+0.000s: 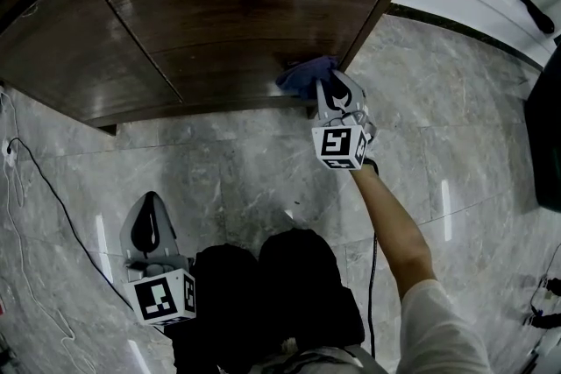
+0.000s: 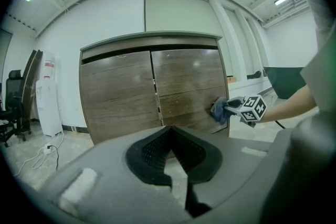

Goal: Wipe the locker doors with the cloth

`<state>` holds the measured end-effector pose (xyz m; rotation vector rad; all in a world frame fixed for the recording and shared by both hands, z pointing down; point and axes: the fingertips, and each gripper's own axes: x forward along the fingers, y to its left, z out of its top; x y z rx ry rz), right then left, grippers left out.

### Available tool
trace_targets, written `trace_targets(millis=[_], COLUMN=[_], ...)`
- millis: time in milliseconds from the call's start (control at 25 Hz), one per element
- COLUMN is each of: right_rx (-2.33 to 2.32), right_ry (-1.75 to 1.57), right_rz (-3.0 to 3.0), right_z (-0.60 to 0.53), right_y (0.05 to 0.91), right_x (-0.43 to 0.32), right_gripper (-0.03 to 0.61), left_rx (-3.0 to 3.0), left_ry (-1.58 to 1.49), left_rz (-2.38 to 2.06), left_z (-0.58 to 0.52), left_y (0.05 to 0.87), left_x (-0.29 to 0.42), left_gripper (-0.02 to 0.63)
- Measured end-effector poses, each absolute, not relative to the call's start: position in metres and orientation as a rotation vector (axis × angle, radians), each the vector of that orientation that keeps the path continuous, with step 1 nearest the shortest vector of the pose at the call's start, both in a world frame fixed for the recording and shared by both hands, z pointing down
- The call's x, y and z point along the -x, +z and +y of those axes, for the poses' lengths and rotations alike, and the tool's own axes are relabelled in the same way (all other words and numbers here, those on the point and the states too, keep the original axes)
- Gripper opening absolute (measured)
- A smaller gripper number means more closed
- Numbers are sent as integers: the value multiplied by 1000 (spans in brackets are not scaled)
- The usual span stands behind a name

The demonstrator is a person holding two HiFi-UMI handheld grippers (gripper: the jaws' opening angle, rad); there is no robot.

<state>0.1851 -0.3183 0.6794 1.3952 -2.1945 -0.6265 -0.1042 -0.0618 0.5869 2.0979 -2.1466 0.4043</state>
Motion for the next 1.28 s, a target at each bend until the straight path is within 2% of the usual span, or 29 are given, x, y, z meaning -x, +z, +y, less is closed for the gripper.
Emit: trace_targets(millis=[280, 520, 720, 1280], right_rx=[-1321, -1317, -1322, -1359], right_ry=[-452, -424, -555, -886], right_rz=[-2142, -2148, -2201, -2355], right_z=[-316, -314, -313, -307], right_y=[765, 764, 694, 434], right_x=[-179, -167, -145, -84], right_gripper=[72, 71, 71, 72], left_rx=[-2095, -2122, -2142, -2137], left_ry=[420, 419, 407, 344], left_rz=[-2117, -2079, -2066, -2125], left_z=[-61, -64, -67, -61], left_y=[598, 604, 595, 569], left_x=[98, 87, 83, 105], left_gripper=[3, 2, 2, 2])
